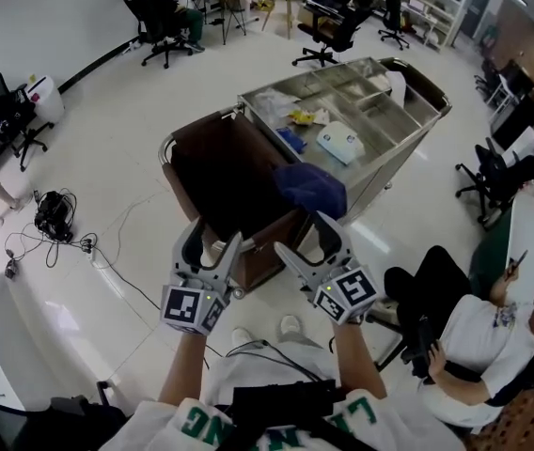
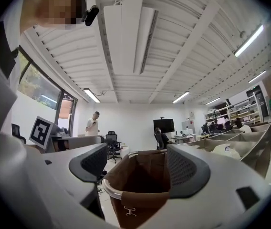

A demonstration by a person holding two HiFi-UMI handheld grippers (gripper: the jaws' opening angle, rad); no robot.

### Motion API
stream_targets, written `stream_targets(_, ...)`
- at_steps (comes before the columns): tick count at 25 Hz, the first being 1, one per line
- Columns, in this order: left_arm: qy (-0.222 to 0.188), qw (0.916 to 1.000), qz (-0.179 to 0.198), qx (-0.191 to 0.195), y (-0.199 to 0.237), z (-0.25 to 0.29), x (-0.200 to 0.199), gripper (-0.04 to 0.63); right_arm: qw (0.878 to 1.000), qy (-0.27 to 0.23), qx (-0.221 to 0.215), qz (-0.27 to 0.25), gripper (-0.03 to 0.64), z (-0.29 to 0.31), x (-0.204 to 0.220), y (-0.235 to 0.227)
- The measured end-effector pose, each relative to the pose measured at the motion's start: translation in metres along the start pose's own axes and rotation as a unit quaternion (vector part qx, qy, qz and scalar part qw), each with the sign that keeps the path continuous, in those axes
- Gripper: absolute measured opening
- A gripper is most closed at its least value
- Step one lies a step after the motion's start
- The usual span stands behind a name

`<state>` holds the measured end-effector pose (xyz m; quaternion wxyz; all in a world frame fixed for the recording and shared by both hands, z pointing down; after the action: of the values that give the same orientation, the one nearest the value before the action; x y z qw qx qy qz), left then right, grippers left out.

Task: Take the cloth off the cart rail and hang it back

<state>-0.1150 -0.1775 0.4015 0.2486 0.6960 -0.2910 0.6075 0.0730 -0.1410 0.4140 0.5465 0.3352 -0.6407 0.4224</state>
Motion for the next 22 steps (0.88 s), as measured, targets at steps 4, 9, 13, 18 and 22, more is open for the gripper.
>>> stream_targets(4, 0.005, 1.0000, 0.002, -0.001, 0.004, 0.016, 0.003, 0.281, 1.000, 0.005, 0.022, -0.001, 0.397, 0.006, 0.000, -0.032)
stream_targets(9, 0.009, 0.9998, 0.009, -0.013, 0.004, 0.032, 0.001, 0.281, 0.996, 0.053, 0.068, -0.001, 0.397, 0.008, 0.003, -0.098)
stream_targets(13, 0.020, 0.9991, 0.021, -0.032, 0.012, 0.032, 0.016, 0.281, 0.989, 0.121, 0.087, -0.009, 0.396, 0.024, 0.025, -0.146)
stream_targets(18, 0.018, 0.9987, 0.024, -0.042, 0.010, 0.039, 0.016, 0.281, 0.971, 0.214, 0.090, -0.049, 0.396, 0.057, 0.060, -0.173)
stream_targets(22, 0.017, 0.9989, 0.023, -0.037, 0.003, 0.051, 0.007, 0.281, 0.950, 0.275, 0.110, -0.104, 0.390, 0.071, 0.070, -0.168)
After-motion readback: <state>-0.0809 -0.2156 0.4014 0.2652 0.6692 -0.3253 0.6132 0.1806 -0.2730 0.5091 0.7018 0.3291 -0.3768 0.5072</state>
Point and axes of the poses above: the fingertips, and each gripper's own axes: z forward along the fingers, y to its left, x out of its underside, the point moved 5 cm from there along -z, backward along the fingers, and after that the axes turned 7 degrees about z, right-handed, at the moved point
